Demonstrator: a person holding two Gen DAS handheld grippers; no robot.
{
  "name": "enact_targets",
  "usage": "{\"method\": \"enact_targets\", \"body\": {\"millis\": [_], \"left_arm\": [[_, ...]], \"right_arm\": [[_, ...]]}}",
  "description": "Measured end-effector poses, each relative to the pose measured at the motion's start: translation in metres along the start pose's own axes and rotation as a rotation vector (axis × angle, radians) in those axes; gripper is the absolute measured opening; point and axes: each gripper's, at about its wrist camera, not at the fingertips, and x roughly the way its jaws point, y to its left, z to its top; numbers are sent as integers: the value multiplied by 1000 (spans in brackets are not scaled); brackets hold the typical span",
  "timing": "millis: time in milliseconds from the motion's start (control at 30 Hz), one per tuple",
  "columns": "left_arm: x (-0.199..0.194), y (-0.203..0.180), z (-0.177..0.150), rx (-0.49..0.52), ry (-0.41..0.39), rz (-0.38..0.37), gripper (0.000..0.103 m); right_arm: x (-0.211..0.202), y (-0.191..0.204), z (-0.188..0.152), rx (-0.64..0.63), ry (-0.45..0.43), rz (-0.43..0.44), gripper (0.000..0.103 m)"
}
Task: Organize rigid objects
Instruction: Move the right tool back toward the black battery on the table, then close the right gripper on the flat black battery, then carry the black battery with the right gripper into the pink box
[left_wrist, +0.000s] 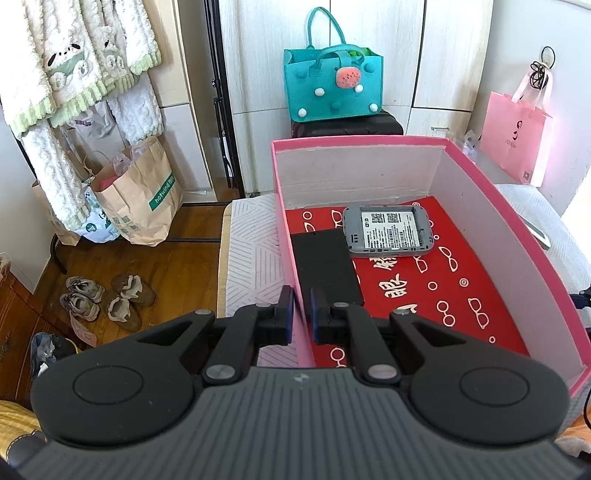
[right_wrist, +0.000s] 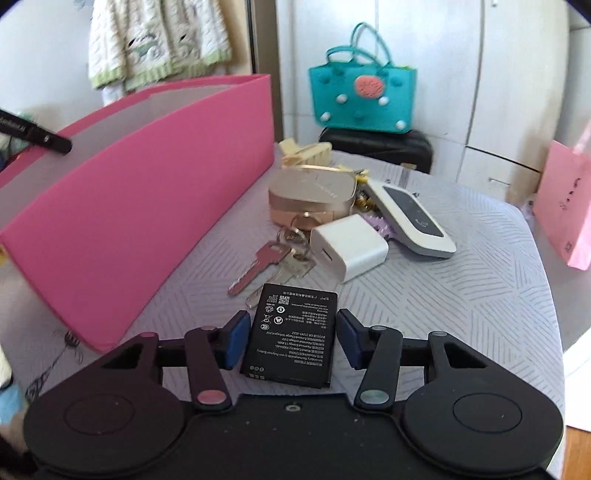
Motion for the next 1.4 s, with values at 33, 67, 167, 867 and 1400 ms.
{"method": "enact_targets", "body": {"millis": [33,67,167,867,1400], "left_arm": [[-1,1,1,-5,0,-3,8],[-1,1,2,-4,1,-4,8],[-1,1,1,2,0,0,8],[-2,2,0,-12,-2,2,8],[-1,4,-3,-41,-12,10,6]], "right_arm": [[0,-1,1,2,12,-1,59],[0,0,2,7,19,-7,62],[0,2,2,11,16,-14,62],[-5,-7,11,26,45,43,55],[-37,-19,43,78,-69,115,55]]}}
